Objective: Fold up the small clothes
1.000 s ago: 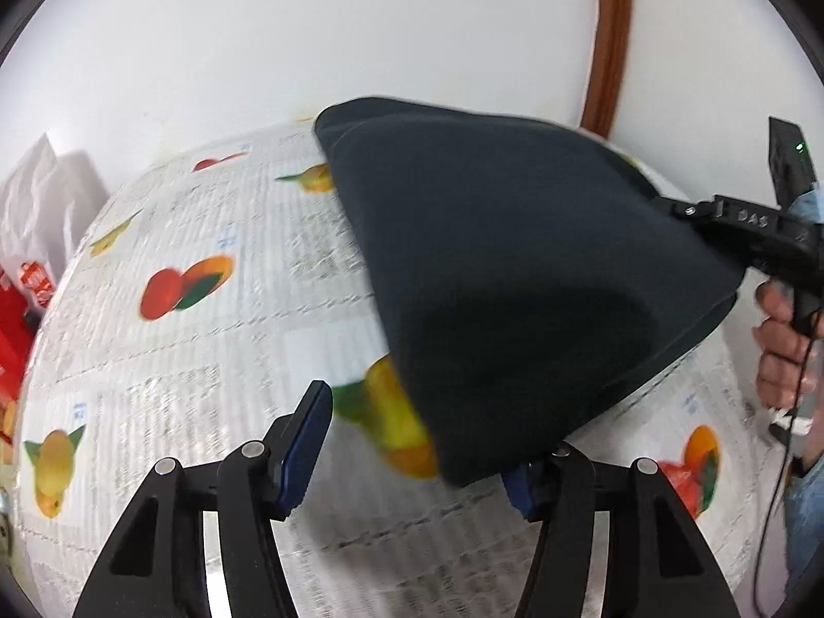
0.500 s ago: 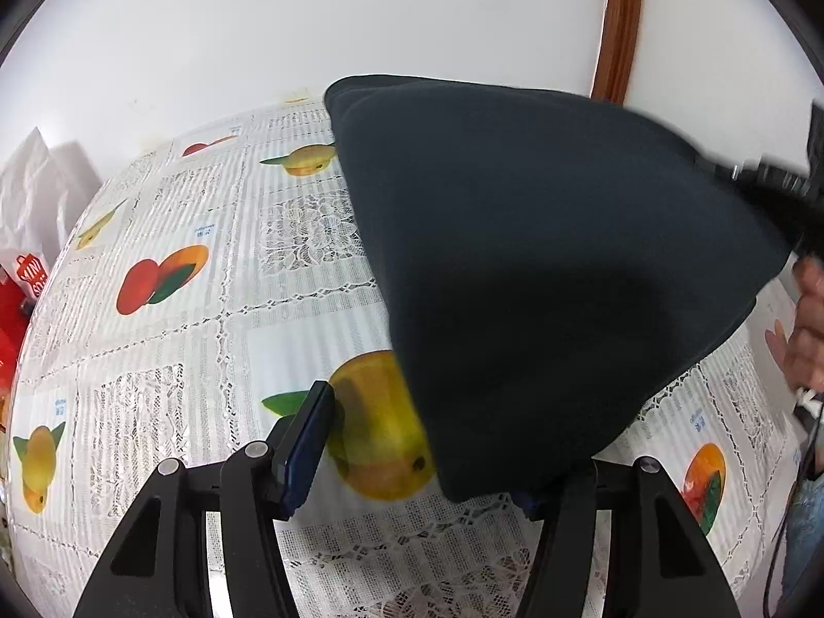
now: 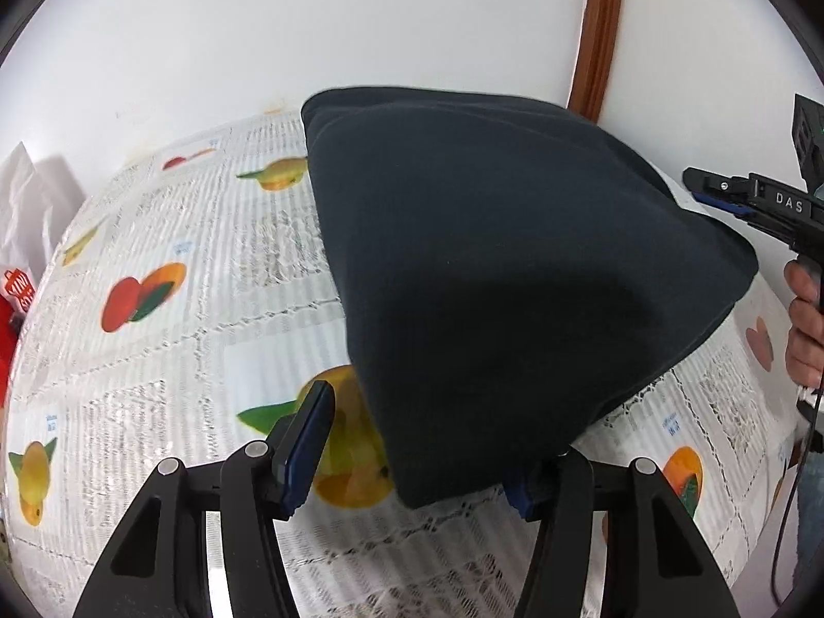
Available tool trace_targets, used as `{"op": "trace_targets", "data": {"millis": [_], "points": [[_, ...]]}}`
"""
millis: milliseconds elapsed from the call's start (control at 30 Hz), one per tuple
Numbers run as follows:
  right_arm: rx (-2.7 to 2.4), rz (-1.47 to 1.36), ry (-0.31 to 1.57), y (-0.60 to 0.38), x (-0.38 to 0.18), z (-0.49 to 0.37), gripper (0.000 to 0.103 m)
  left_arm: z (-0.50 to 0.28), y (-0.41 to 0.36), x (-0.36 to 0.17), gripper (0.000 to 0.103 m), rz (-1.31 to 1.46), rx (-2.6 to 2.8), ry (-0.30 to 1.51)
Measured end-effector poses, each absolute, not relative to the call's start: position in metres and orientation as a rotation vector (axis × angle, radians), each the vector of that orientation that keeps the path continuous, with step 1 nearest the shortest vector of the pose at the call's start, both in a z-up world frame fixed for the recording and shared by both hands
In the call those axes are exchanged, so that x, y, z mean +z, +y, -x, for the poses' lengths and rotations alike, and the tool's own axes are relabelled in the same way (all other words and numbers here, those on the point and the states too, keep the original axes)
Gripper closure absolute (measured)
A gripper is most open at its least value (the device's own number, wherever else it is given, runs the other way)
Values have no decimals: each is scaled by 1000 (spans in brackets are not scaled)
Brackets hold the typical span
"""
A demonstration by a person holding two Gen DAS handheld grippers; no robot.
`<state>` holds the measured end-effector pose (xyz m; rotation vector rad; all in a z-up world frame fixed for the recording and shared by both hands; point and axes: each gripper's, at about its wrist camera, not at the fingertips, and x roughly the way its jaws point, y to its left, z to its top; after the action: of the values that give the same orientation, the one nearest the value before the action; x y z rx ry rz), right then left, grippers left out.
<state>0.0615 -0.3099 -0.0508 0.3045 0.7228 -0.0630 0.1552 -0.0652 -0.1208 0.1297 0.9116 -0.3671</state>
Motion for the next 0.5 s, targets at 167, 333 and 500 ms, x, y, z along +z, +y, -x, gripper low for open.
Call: {"op": "trace_targets", "data": {"millis": [167, 333, 500], "points": [[-68, -292, 792, -303, -75, -90, 96, -159, -61, -125, 44, -112, -371, 923], [-5, -405, 663, -327, -59, -76, 98, -161, -60, -126, 44, -125, -364, 922], [-34, -357, 751, -322, -71, -82, 97, -157, -59, -123, 44, -126, -368, 922]]}}
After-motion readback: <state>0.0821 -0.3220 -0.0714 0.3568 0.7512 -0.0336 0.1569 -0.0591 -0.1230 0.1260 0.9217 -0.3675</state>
